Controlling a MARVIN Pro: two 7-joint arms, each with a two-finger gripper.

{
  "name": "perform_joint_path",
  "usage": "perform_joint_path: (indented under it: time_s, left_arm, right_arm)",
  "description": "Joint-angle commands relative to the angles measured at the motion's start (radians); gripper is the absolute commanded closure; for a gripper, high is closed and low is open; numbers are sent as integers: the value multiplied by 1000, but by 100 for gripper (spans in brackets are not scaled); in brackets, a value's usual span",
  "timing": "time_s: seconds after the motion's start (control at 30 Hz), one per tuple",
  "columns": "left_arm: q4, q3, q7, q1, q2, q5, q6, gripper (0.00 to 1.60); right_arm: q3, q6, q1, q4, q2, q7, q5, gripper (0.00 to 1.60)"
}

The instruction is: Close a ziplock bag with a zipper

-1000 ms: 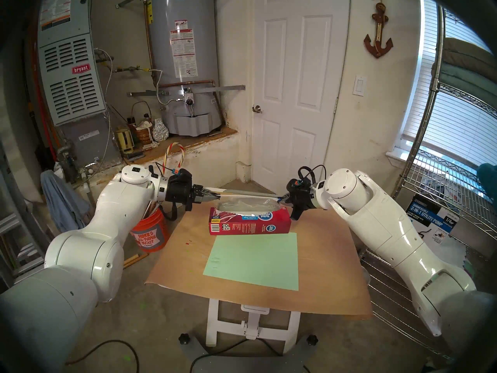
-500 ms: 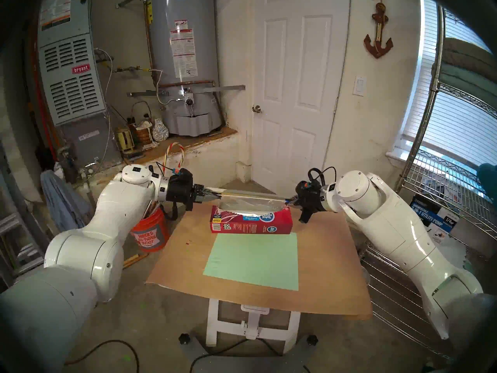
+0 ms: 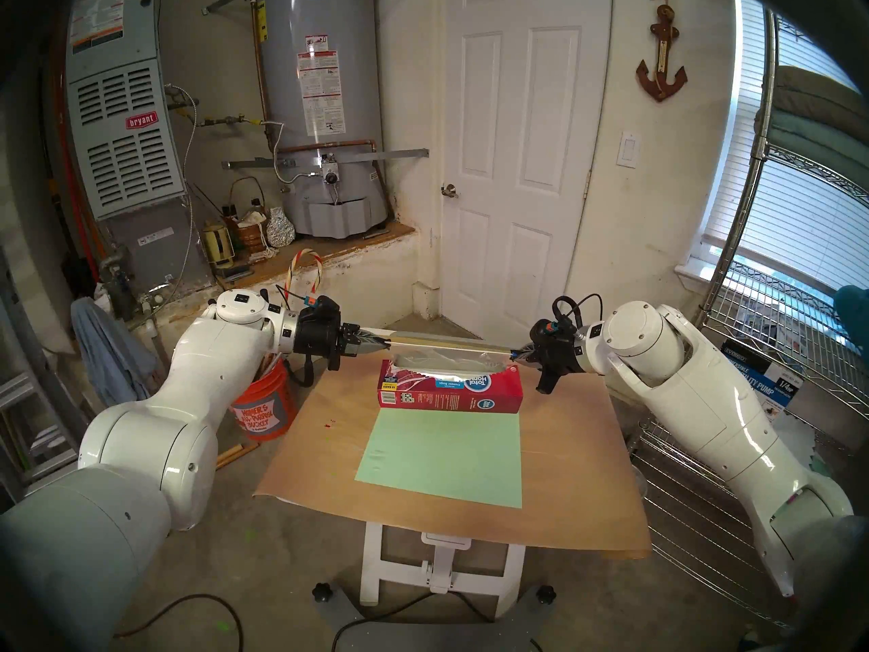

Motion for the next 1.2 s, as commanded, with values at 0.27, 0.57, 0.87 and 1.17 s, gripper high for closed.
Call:
perform_joint_path:
  time_s: [0.27,0.57,0.87,1.17]
  left_arm:
    - [-38,23,2,-3,24,-59,28,160]
    - [-71,-6,2,4,32,-83,31,160]
    - [-111,-125,51,23,-28,-191,25,160]
    - [-152,-186,136,-24,-121,-251,24,160]
  right_arm:
    - [73,35,-29,-44,34,0,46,0]
    - [154,118,-26,-39,-24,-8,148,0]
    - [280,159,-11,-66,-130,-89,265,0]
    - [330,172,31,-103,-200,-188,277,0]
